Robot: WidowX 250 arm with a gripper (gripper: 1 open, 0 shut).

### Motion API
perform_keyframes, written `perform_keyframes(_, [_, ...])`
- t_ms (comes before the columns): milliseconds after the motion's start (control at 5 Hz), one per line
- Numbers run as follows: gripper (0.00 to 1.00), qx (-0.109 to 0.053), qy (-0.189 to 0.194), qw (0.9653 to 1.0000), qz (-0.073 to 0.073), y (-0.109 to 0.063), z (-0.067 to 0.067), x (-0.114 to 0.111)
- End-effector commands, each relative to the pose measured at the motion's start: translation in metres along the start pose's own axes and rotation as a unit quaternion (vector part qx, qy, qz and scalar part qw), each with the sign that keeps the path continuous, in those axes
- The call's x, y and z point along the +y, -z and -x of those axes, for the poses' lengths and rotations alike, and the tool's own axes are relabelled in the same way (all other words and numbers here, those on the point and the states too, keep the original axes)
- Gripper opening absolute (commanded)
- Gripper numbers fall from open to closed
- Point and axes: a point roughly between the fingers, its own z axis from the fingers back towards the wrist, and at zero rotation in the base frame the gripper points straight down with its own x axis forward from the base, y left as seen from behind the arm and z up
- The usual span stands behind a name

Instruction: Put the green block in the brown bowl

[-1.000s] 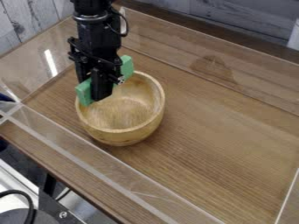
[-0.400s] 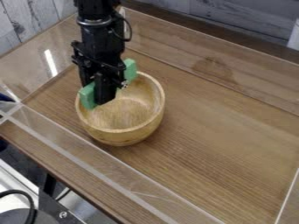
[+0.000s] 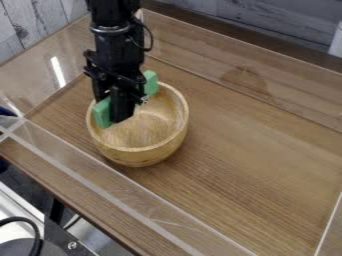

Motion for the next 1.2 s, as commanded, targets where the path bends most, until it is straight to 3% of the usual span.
perform_keyframes(0, [0.00, -0.011, 0.004, 0.9999, -0.010, -0.005, -0.005, 0.001])
perform_keyframes(1000, [0.00, 0.004, 0.005, 1.0000, -0.006, 0.008, -0.006, 0.000])
